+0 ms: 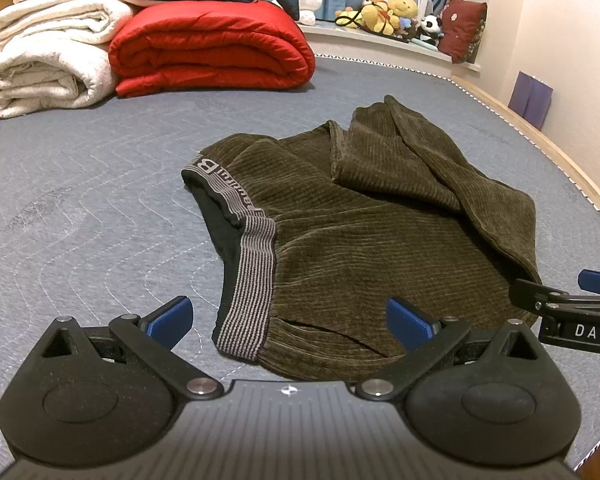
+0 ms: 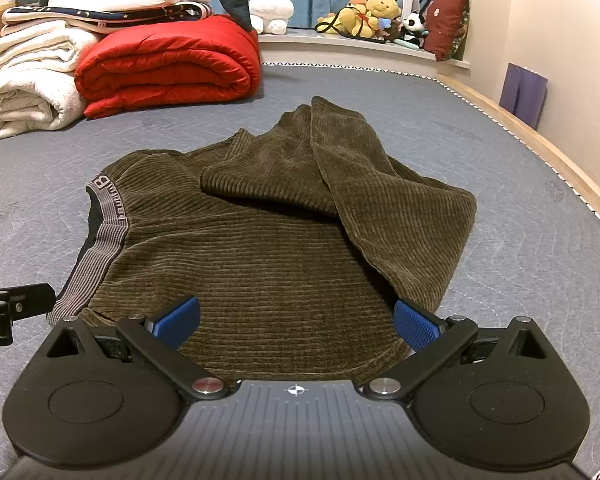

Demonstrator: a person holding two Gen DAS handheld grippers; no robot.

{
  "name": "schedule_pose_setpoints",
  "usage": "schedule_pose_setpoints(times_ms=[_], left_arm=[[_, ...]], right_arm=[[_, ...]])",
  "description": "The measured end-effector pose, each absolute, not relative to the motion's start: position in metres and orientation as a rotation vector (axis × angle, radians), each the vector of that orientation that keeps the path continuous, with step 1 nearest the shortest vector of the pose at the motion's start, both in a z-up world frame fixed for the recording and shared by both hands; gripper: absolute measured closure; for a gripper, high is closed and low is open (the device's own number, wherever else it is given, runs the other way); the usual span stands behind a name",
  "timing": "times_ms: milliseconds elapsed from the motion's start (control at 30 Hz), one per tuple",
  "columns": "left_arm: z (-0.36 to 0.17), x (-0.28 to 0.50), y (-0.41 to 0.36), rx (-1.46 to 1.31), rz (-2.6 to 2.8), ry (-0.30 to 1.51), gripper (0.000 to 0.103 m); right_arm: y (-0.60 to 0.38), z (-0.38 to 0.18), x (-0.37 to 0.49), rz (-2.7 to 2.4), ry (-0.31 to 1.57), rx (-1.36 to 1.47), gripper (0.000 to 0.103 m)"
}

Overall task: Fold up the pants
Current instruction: 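Grasp the grey waistband with the left gripper while the right gripper grasps the waistband beside it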

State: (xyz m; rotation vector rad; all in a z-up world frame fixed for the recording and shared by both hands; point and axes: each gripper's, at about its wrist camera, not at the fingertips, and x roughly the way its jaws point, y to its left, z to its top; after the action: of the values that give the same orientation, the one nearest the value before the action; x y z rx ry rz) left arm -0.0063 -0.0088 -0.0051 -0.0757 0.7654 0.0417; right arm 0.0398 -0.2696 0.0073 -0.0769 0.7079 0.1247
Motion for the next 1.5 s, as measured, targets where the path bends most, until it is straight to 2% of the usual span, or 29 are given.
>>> schedule_pose_setpoints(times_ms=[200, 233, 267, 300, 333, 367, 400, 433, 467, 600, 767, 867, 933, 1100, 1167, 1367, 1500], left_arm=[[0.002, -0.009, -0.011, -0.059, 0.0, 0.715, 0.0], [0.007, -0.01, -0.01, -0.058, -0.015, 0.686, 0.003], [0.011, -0.01, -0.007, -0.069, -0.027, 0.668, 0.012], [0.017, -0.009, -0.002, -0.093, -0.045, 0.659, 0.026], [0.023, -0.005, 0.005, -0.127, -0.066, 0.66, 0.034], [0.027, -0.002, 0.012, -0.158, -0.083, 0.663, 0.053], [0.033, 0.002, 0.022, -0.195, -0.101, 0.665, 0.063], [0.038, 0.005, 0.031, -0.218, -0.115, 0.66, 0.077], [0.044, 0.008, 0.042, -0.245, -0.131, 0.641, 0.078], [0.052, 0.035, 0.073, -0.268, -0.137, 0.647, 0.078], [0.015, 0.081, 0.109, -0.338, -0.112, 0.771, 0.077], [-0.016, 0.103, 0.12, -0.386, -0.125, 0.864, 0.074], [-0.031, 0.112, 0.123, -0.417, -0.121, 0.898, 0.068], [-0.06, 0.135, 0.125, -0.484, -0.125, 0.95, 0.041], [-0.072, 0.143, 0.124, -0.487, -0.098, 0.976, 0.041], [-0.101, 0.158, 0.118, -0.527, -0.091, 1.024, 0.041], [-0.108, 0.163, 0.105, -0.44, -0.141, 0.976, 0.04]], right_arm=[[-0.27, 0.007, 0.04, 0.125, 0.704, -0.081, 0.001], [-0.27, 0.007, 0.04, 0.123, 0.7, -0.083, 0.001], [-0.27, 0.007, 0.04, 0.118, 0.691, -0.089, 0.003], [-0.269, 0.007, 0.039, 0.112, 0.678, -0.096, 0.005], [-0.269, 0.007, 0.039, 0.111, 0.664, -0.106, 0.013], [-0.268, 0.006, 0.038, 0.116, 0.653, -0.117, 0.023], [-0.267, 0.006, 0.037, 0.127, 0.643, -0.122, 0.027], [-0.266, 0.006, 0.037, 0.143, 0.636, -0.119, 0.037], [-0.265, 0.007, 0.037, 0.164, 0.63, -0.116, 0.046], [-0.254, 0.004, 0.032, 0.244, 0.608, -0.134, 0.049], [-0.23, -0.002, 0.027, 0.356, 0.605, -0.184, 0.036], [-0.213, -0.006, 0.025, 0.413, 0.599, -0.236, 0.035], [-0.201, -0.009, 0.025, 0.45, 0.607, -0.265, 0.033], [-0.171, -0.022, 0.028, 0.535, 0.645, -0.325, 0.029], [-0.16, -0.028, 0.028, 0.573, 0.665, -0.354, 0.025], [-0.126, -0.055, 0.026, 0.661, 0.697, -0.501, 0.023], [-0.118, -0.073, 0.032, 0.653, 0.724, -0.555, 0.023]])
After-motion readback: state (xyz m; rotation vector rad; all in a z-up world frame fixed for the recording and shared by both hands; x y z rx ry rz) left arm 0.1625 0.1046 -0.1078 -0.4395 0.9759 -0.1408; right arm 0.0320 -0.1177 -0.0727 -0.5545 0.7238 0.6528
